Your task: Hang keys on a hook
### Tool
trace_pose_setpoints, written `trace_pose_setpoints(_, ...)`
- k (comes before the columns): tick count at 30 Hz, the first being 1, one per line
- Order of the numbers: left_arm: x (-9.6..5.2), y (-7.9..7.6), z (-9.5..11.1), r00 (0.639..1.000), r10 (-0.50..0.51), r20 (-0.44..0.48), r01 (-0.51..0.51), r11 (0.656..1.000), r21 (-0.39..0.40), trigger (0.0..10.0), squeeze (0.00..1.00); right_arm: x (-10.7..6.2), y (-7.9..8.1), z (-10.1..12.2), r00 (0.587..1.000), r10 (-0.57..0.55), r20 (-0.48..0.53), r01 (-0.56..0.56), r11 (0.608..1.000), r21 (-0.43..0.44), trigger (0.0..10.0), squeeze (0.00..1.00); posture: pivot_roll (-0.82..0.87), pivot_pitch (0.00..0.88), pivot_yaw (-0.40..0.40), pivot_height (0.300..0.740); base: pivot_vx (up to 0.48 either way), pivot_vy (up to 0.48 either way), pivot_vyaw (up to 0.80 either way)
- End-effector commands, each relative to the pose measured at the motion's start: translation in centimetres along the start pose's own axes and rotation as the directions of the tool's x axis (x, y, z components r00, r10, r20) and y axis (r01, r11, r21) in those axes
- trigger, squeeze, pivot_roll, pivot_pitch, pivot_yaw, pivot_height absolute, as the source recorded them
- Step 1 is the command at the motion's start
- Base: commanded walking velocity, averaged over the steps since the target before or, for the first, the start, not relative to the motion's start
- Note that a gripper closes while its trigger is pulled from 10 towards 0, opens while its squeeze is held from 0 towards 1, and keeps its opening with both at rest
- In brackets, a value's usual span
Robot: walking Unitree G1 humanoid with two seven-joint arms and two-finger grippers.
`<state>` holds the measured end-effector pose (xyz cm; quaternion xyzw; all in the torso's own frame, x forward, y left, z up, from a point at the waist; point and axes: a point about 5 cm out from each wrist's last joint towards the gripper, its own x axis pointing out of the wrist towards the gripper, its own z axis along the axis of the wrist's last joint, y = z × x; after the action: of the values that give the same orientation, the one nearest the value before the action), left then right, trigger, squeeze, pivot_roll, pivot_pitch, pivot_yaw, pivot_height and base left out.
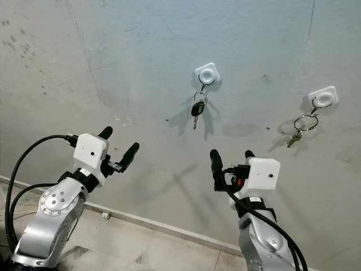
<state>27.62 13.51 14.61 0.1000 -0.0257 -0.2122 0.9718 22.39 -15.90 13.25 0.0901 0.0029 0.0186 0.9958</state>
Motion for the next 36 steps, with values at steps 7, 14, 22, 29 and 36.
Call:
trace_pose_setpoints(7, 0.6, -0.3, 0.2, 0.998, -0.060, -0.009, 0.060, 0.998, 0.001, 10.0, 0.00, -0.9, -0.7, -1.3, 0.995, -0.090, -0.033, 0.091, 0.995, 0.032, 10.0, 0.62, 0.13, 0.000, 0.049, 0.740, 0.000, 0.000, 0.00)
trace_pose_setpoints(14, 0.8, -0.4, 0.2, 0.998, -0.065, -0.010, 0.065, 0.998, -0.001, 10.0, 0.00, -0.9, -0.7, -1.4, 0.995, -0.097, -0.035, 0.098, 0.995, 0.028, 10.0, 0.62, 0.13, 0.000, 0.049, 0.740, 0.000, 0.000, 0.00)
trace_pose_setpoints(22, 0.8, -0.4, 0.2, 0.999, -0.045, -0.005, 0.045, 0.999, -0.017, 10.0, 0.00, -0.5, -1.2, -0.9, 0.995, -0.097, -0.014, 0.097, 0.995, 0.003, 10.0, 0.19, 0.13, 0.000, 0.030, 0.740, 0.000, 0.000, 0.00)
trace_pose_setpoints(29, 0.6, -0.6, 0.0, 0.999, -0.034, -0.006, 0.034, 0.999, -0.026, 10.0, 0.00, -0.3, -1.4, -0.8, 0.996, -0.087, -0.017, 0.086, 0.996, -0.012, 10.0, 0.09, 0.13, 0.000, 0.012, 0.740, 0.000, 0.000, 0.00)
trace_pose_setpoints(36, 0.6, -0.7, -0.1, 0.999, -0.031, -0.005, 0.031, 0.999, -0.023, 10.0, 0.00, -0.1, -1.3, -0.7, 0.997, -0.076, -0.017, 0.076, 0.997, -0.019, 10.0, 0.03, 0.13, 0.000, 0.008, 0.740, -0.078, 0.000, 0.00)
